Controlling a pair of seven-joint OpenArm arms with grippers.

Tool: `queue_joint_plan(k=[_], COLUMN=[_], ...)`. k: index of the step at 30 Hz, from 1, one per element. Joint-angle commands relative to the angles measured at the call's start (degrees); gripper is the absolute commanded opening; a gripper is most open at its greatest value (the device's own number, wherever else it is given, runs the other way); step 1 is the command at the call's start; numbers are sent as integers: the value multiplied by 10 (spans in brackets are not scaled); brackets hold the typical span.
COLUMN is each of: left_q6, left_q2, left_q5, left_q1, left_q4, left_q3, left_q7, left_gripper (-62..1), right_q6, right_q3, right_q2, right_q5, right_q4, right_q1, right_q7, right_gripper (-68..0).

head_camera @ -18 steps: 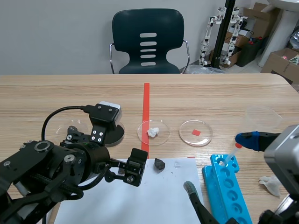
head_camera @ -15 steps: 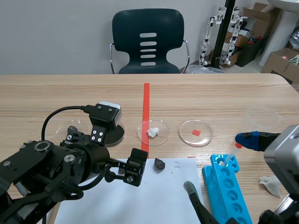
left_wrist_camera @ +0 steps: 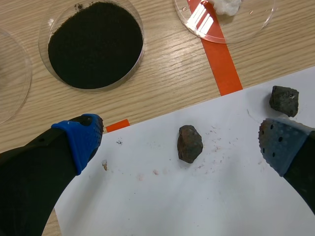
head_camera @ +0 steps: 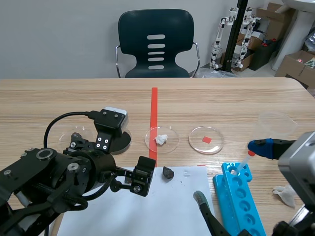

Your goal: Return to the home posture

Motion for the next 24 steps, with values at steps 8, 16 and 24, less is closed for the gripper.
queue_joint_plan(k=[8, 16, 24], left_q6=[-3, -73, -131], left_q2=[0, -41, -131], left_q5=[-4, -49, -75], left_q1=[-2, 38, 77], left_q4=[4, 45, 85], left_q3=[0, 0, -1], left_q7=[-22, -146, -234], left_gripper=[14, 14, 14], right_q6=[0, 0, 0], right_q3=[2, 2, 2], right_q2=[6, 6, 6], right_q5=[6, 6, 6], right_q4=[5, 5, 5], right_q1=[4, 4, 4], right_q7=[10, 10, 10], right_gripper=[4, 4, 4])
